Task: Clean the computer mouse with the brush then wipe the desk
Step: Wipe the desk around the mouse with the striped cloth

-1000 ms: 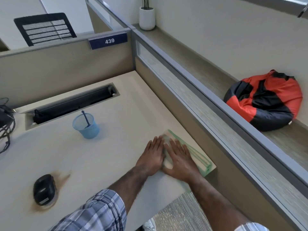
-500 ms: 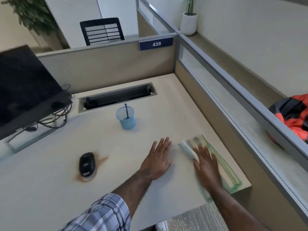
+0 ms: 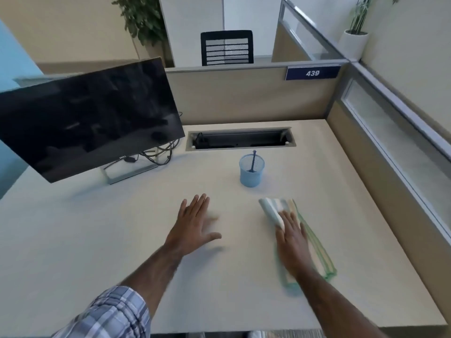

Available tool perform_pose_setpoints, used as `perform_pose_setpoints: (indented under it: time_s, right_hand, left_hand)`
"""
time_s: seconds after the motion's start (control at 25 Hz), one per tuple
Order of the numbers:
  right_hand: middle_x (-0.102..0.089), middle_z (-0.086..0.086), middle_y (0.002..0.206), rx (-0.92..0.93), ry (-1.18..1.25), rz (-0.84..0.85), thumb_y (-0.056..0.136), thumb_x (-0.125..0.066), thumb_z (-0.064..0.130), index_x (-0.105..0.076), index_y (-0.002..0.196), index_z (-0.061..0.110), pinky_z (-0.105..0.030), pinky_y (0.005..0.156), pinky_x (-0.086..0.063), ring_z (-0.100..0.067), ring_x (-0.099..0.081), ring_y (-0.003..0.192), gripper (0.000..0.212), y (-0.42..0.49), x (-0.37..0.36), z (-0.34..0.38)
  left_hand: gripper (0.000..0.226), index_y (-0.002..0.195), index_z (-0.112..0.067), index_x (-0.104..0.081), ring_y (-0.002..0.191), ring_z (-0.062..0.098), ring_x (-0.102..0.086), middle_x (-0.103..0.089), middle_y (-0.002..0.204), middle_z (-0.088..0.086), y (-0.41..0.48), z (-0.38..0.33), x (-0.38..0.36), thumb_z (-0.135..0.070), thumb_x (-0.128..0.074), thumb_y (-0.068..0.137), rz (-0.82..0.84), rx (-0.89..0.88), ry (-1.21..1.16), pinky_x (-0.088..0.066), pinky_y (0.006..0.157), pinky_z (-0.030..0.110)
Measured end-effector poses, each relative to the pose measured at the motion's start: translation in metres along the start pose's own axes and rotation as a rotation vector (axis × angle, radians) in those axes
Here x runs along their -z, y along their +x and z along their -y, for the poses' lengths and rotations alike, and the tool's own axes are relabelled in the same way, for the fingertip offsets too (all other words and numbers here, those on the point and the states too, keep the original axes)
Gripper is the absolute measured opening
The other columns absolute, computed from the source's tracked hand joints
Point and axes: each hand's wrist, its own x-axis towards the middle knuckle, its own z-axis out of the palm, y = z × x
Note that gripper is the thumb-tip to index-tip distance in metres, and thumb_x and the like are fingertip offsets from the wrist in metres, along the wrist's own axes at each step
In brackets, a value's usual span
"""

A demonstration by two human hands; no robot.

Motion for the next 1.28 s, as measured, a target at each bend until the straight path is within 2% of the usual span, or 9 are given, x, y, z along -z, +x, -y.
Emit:
perform_pose_setpoints:
  time_s: [0.12, 0.24, 0.4, 0.52, 0.64, 0.8, 1.12, 1.28]
  right_hand:
    - [-0.029, 0.005, 0.165, 0.010, 0.017, 0.019, 0.096, -0.022, 0.039, -0.036, 0.156, 0.020, -0.035, 0.125, -0.003, -0.011, -0.013, 0.155, 0.064, 0.008, -0.024, 0.037]
    - [-0.028, 0.005, 0.165, 0.009, 0.028, 0.048, 0.093, -0.016, 0.045, -0.034, 0.156, 0.020, -0.033, 0.125, -0.001, -0.010, -0.011, 0.155, 0.071, 0.012, -0.046, 0.065]
    - [-0.029, 0.003, 0.165, 0.002, -0.002, 0.080, 0.103, -0.030, 0.032, -0.033, 0.157, 0.018, -0.033, 0.125, 0.001, -0.012, -0.012, 0.155, 0.055, 0.014, -0.068, 0.091]
    - [-0.028, 0.002, 0.165, -0.005, -0.015, 0.082, 0.106, -0.035, 0.024, -0.032, 0.157, 0.018, -0.033, 0.126, 0.003, -0.013, -0.011, 0.155, 0.051, 0.014, -0.078, 0.100]
    - [-0.027, 0.003, 0.165, -0.021, -0.032, 0.070, 0.106, -0.033, 0.027, -0.031, 0.157, 0.018, -0.033, 0.126, 0.004, -0.013, -0.008, 0.156, 0.053, 0.014, -0.084, 0.105]
    - [-0.028, 0.003, 0.165, -0.036, -0.054, 0.045, 0.097, -0.022, 0.039, -0.033, 0.157, 0.019, -0.031, 0.126, 0.006, -0.012, -0.007, 0.156, 0.064, 0.014, -0.091, 0.106]
    - [-0.024, 0.005, 0.166, -0.058, -0.113, 0.028, 0.094, -0.019, 0.042, -0.031, 0.158, 0.022, -0.033, 0.126, 0.006, -0.008, -0.003, 0.155, 0.068, 0.015, -0.098, 0.108]
    - [-0.023, 0.005, 0.167, -0.048, -0.172, 0.004, 0.094, -0.018, 0.043, -0.031, 0.158, 0.022, -0.036, 0.127, 0.003, -0.006, -0.001, 0.155, 0.068, 0.013, -0.102, 0.107]
  left_hand:
    - [0.140, 0.164, -0.013, -0.003, 0.157, 0.014, 0.011, 0.006, 0.172, -0.002, -0.014, 0.041, 0.003, -0.106, -0.028, 0.063, 0.062, 0.071, -0.004, 0.017, 0.124, 0.043]
    - [0.150, 0.164, -0.018, 0.003, 0.156, 0.013, 0.016, 0.007, 0.172, -0.004, -0.017, 0.060, 0.002, -0.109, -0.033, 0.050, 0.128, 0.085, -0.069, 0.019, 0.124, 0.043]
    - [0.138, 0.163, -0.025, 0.004, 0.158, 0.016, 0.011, -0.002, 0.173, -0.006, -0.013, 0.068, 0.003, -0.091, -0.061, 0.062, 0.145, 0.038, -0.098, 0.017, 0.124, 0.046]
    - [0.132, 0.164, -0.027, 0.002, 0.158, 0.017, 0.007, -0.010, 0.171, -0.007, -0.011, 0.069, 0.005, -0.082, -0.069, 0.066, 0.145, 0.012, -0.122, 0.017, 0.124, 0.046]
    - [0.129, 0.164, -0.028, -0.002, 0.158, 0.018, 0.003, -0.017, 0.169, -0.008, -0.011, 0.072, 0.004, -0.079, -0.071, 0.068, 0.137, -0.008, -0.152, 0.017, 0.124, 0.046]
    - [0.128, 0.163, -0.032, -0.001, 0.158, 0.017, 0.003, -0.016, 0.170, -0.008, -0.009, 0.080, 0.000, -0.082, -0.069, 0.067, 0.135, -0.014, -0.164, 0.018, 0.124, 0.044]
    - [0.127, 0.163, -0.033, 0.002, 0.158, 0.017, 0.002, -0.025, 0.165, -0.009, 0.002, 0.081, 0.006, -0.078, -0.070, 0.068, 0.177, -0.019, -0.191, 0.019, 0.123, 0.046]
    - [0.124, 0.163, -0.030, 0.001, 0.157, 0.019, -0.005, -0.031, 0.161, -0.007, 0.003, 0.082, 0.008, -0.078, -0.066, 0.070, 0.158, -0.042, -0.160, 0.018, 0.123, 0.047]
